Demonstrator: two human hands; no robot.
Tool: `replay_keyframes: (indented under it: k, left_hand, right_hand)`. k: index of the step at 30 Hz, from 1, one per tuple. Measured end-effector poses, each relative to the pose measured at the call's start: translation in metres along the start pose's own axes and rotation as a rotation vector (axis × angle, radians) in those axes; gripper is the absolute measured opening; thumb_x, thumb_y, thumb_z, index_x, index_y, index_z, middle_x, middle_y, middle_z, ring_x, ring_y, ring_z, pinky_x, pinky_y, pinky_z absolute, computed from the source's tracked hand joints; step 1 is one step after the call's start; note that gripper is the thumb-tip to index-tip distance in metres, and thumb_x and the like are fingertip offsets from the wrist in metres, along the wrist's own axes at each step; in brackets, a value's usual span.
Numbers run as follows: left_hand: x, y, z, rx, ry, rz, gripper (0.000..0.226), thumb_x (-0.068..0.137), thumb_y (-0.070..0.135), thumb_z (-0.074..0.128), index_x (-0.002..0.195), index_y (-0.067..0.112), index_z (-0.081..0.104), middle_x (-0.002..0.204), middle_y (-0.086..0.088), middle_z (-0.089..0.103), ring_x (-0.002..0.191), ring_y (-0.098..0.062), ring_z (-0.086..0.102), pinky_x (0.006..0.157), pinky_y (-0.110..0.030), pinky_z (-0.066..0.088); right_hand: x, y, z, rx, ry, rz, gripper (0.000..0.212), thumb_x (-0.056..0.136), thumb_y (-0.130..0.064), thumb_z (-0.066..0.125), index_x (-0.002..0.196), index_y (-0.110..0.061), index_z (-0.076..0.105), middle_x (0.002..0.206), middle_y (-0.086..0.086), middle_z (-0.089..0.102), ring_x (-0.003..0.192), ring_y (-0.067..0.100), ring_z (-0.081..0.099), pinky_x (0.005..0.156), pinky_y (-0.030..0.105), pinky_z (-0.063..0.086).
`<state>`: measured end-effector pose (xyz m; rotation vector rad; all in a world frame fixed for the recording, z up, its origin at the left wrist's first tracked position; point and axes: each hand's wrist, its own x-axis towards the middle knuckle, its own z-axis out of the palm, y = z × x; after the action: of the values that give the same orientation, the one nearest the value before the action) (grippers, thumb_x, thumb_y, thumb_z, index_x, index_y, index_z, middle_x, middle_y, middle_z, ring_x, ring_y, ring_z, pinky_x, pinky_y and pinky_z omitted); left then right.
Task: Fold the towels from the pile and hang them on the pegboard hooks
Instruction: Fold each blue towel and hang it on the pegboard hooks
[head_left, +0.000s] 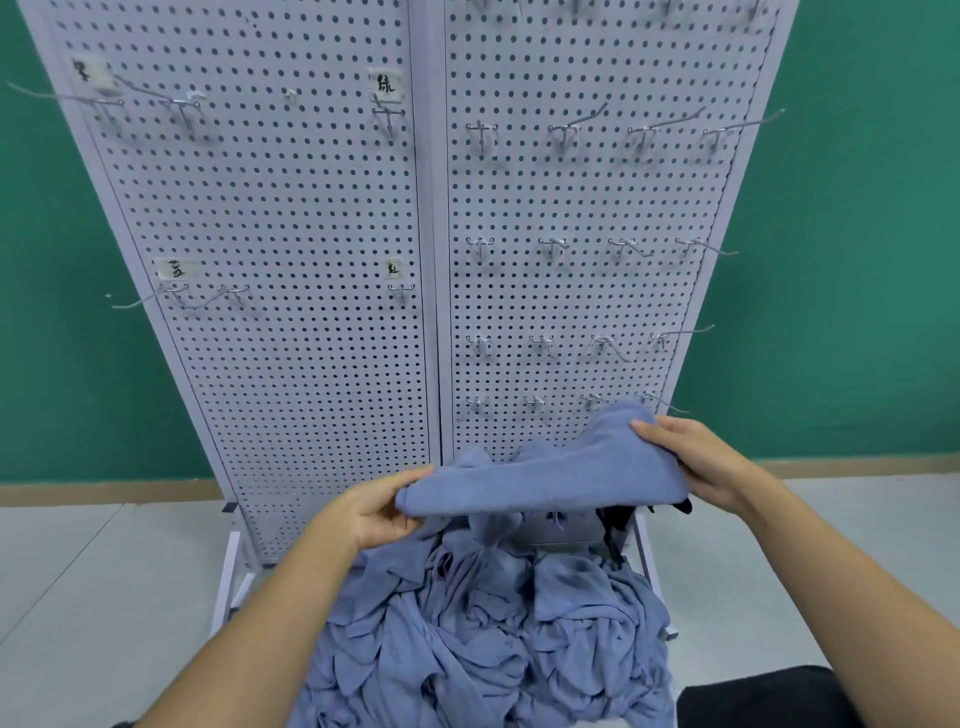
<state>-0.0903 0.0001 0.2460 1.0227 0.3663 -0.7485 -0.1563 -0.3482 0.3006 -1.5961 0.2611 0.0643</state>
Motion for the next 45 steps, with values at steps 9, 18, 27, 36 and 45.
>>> replay_keyframes:
  k: [9,18,27,36,45]
  left_hand:
    - [-0.010,0.042,0.005,0.238,-0.001,0.573,0.045,0.087,-0.011,0.049,0.118,0.020,0.054,0.093,0.004,0.070,0.074,-0.011,0.064,0.054,-0.023,0.052]
    - [-0.009,0.021,0.014,0.621,0.127,0.672,0.023,0.094,0.024,0.055,0.076,0.010,0.056,0.059,0.001,0.051,0.065,-0.014,0.045,0.065,-0.026,0.039]
    - [0.011,0.000,0.023,0.931,0.243,0.616,0.056,0.075,0.009,0.079,0.122,0.019,0.052,0.111,0.003,0.051,0.107,-0.017,0.049,0.093,-0.034,0.044]
    - [0.044,-0.051,0.077,0.374,0.007,0.197,0.030,0.080,0.004,0.072,0.106,-0.007,0.064,0.099,-0.019,0.070,0.084,-0.028,0.068,0.073,-0.035,0.059]
    - [0.113,-0.098,0.179,0.094,0.000,0.028,0.024,0.093,0.004,0.057,0.116,0.005,0.055,0.096,-0.010,0.064,0.083,-0.024,0.061,0.049,-0.029,0.056]
  right_hand:
    - [0.012,-0.007,-0.007,0.066,-0.003,-0.140,0.022,0.092,0.013,0.046,0.089,-0.003,0.061,0.085,0.010,0.070,0.069,0.014,0.069,0.058,0.021,0.056]
    - [0.017,0.023,-0.008,-0.113,-0.088,-0.110,0.012,0.086,-0.010,0.059,0.081,-0.003,0.052,0.082,0.015,0.053,0.072,0.023,0.051,0.068,0.026,0.048]
    - [0.020,0.048,-0.015,-0.423,-0.026,-0.038,0.036,0.069,-0.012,0.084,0.094,-0.013,0.058,0.092,0.007,0.060,0.082,0.022,0.057,0.075,0.029,0.048]
    - [-0.005,0.054,-0.087,-0.159,0.144,0.016,0.051,0.057,-0.029,0.080,0.100,-0.003,0.070,0.091,0.009,0.074,0.081,0.021,0.064,0.079,0.032,0.048]
    - [0.014,0.035,-0.156,0.136,0.409,-0.037,0.024,0.086,-0.018,0.068,0.106,-0.006,0.063,0.087,0.007,0.067,0.072,0.017,0.059,0.059,0.025,0.049]
